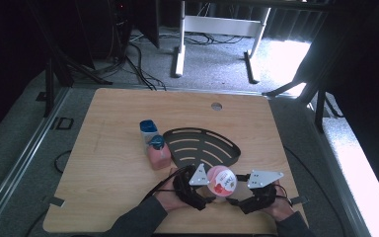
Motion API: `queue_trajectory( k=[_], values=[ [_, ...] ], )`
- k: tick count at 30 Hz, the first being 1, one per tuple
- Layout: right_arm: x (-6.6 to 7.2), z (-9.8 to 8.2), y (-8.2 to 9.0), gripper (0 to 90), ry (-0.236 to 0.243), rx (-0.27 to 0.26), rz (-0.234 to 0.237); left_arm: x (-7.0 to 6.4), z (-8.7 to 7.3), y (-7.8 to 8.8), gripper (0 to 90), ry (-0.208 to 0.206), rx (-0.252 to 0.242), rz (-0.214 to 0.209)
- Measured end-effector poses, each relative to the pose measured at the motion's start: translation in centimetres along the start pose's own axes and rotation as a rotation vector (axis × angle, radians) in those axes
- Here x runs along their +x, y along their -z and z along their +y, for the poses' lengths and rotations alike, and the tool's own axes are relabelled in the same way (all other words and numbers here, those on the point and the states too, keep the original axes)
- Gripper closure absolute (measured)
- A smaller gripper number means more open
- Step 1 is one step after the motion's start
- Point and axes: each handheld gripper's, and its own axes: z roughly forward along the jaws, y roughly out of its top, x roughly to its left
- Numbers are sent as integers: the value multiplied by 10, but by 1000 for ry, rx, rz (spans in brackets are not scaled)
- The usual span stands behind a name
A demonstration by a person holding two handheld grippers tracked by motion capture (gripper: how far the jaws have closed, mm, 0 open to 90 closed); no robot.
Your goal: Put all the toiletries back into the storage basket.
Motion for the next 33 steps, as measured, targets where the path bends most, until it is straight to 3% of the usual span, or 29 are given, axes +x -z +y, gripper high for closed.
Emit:
queue_trajectory(
  k=[9,33],
  values=[
    [-8,7,2,186,10,-1,-5,6,6,0,182,22,-7,14],
    [-21,19,9,183,19,-7,-23,16,22,2,175,21,-14,33]
  ],
)
